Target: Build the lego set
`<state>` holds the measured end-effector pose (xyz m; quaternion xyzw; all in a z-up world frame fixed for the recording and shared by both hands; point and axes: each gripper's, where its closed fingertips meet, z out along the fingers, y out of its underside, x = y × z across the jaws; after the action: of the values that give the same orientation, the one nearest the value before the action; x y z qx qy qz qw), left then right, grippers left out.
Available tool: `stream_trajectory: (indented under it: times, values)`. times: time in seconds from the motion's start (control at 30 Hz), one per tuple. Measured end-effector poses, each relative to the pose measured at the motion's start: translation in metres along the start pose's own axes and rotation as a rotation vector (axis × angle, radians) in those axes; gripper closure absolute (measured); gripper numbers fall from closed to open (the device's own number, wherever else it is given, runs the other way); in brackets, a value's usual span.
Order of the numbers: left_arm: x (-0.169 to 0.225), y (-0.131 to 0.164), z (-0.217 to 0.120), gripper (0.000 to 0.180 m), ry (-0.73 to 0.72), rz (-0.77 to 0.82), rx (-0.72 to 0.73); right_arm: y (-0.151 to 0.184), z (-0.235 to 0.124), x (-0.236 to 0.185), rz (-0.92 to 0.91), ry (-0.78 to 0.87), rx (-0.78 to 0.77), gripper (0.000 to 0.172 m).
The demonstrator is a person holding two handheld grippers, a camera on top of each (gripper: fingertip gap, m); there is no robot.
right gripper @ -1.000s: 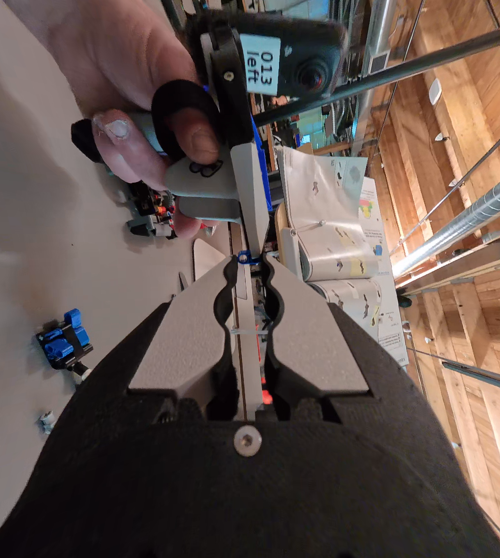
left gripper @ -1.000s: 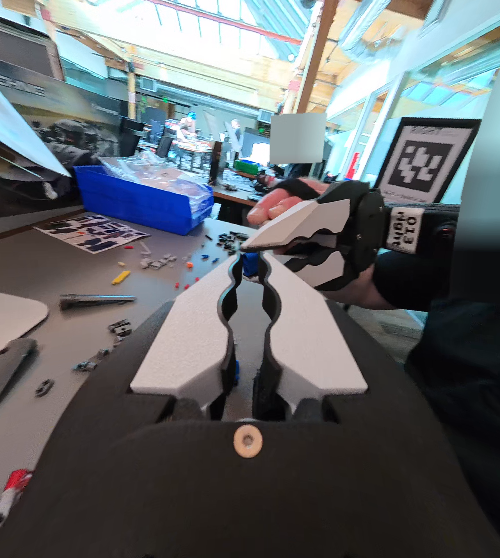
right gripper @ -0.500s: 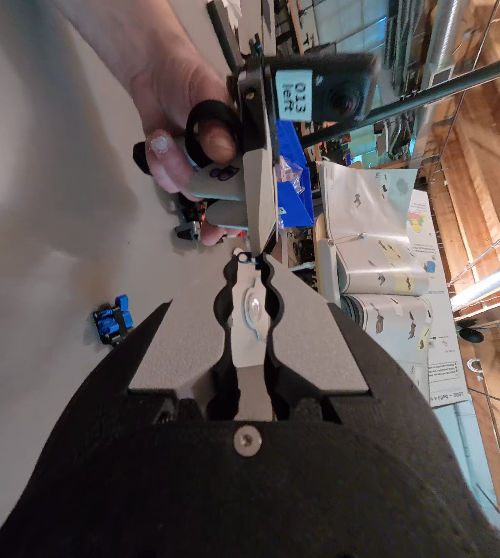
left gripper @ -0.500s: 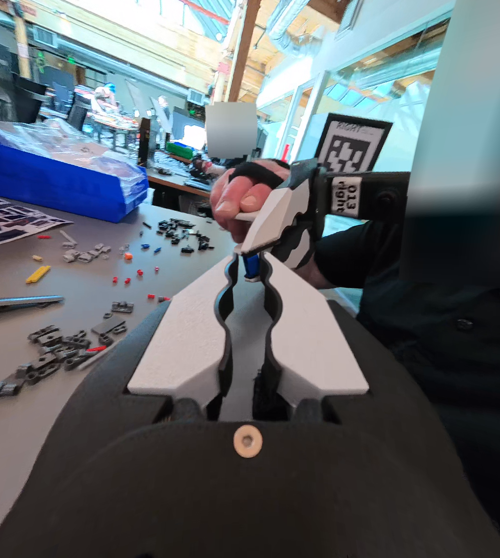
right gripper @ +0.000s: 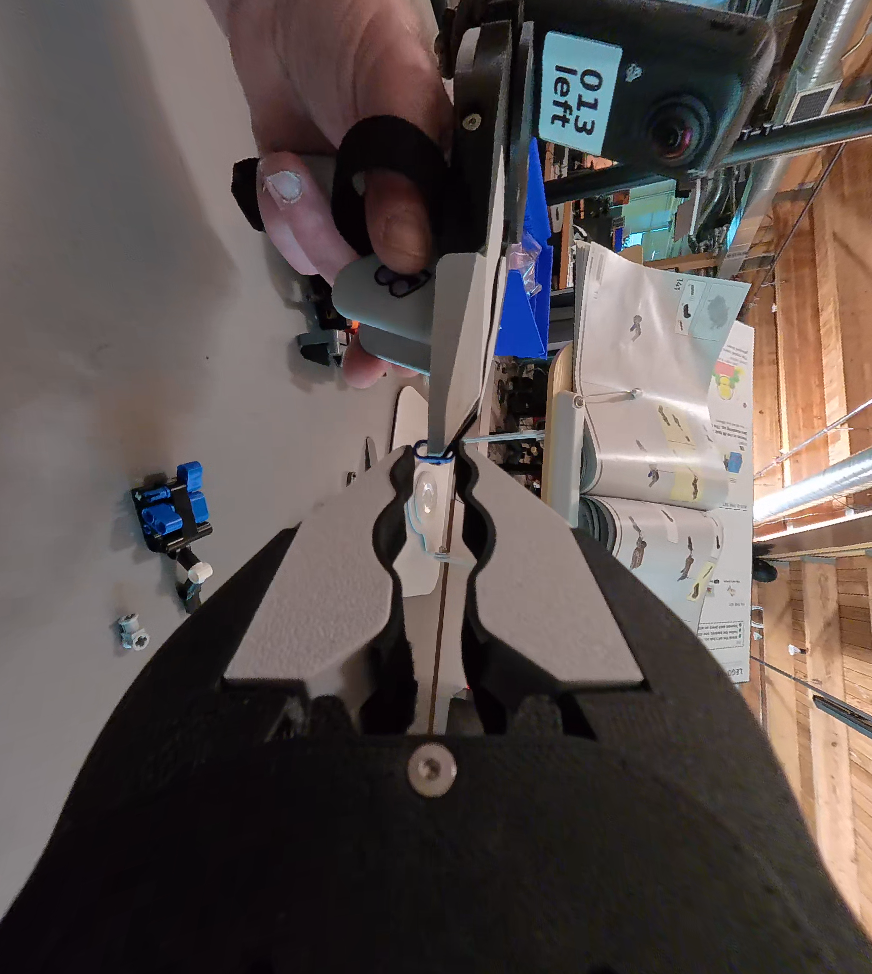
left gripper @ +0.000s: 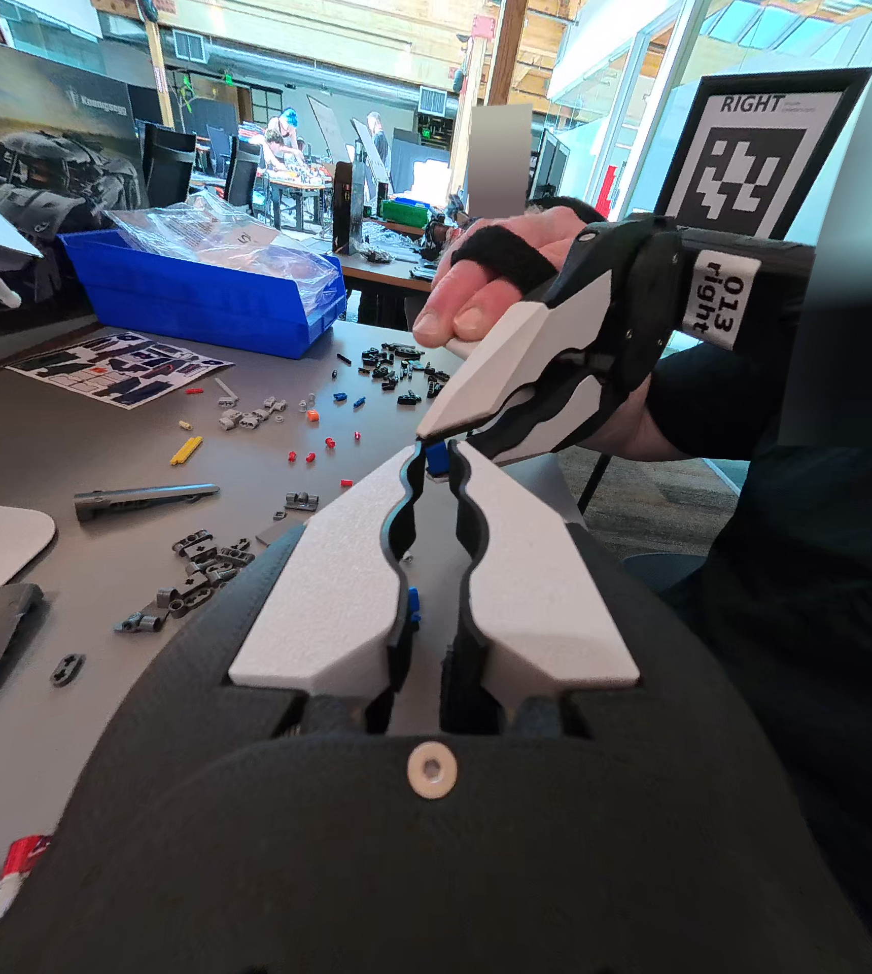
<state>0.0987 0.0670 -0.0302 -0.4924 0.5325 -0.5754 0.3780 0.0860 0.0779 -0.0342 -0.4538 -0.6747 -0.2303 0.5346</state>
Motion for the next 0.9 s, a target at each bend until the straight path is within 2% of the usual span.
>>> stream_trajectory:
  times: [0.13,0.27,0.47,0.6,0.8,0.9]
  values:
    - [-0.001,-0.003,-0.002,0.174,0.006,-0.024,0.029,-0.002,0.000,0.006,0.058,0.020,0.026,0.158]
    - [0.000,-0.013,-0.005,0.175,0.011,-0.021,0.096,-0.001,-0.006,0.016,0.220,0.033,0.065,0.156]
    - [0.002,-0.026,-0.011,0.175,0.007,0.008,0.200,-0.012,-0.013,0.016,0.774,-0.111,0.258,0.158]
    - [0.008,-0.031,-0.012,0.175,0.021,0.034,0.249,-0.013,-0.015,0.023,1.031,-0.187,0.373,0.159]
    - [0.013,-0.037,-0.014,0.175,0.022,0.072,0.282,-0.022,-0.013,0.026,1.150,-0.274,0.459,0.159]
    - [0.016,-0.037,-0.014,0.175,0.027,0.086,0.286,-0.023,-0.014,0.028,1.188,-0.292,0.494,0.165]
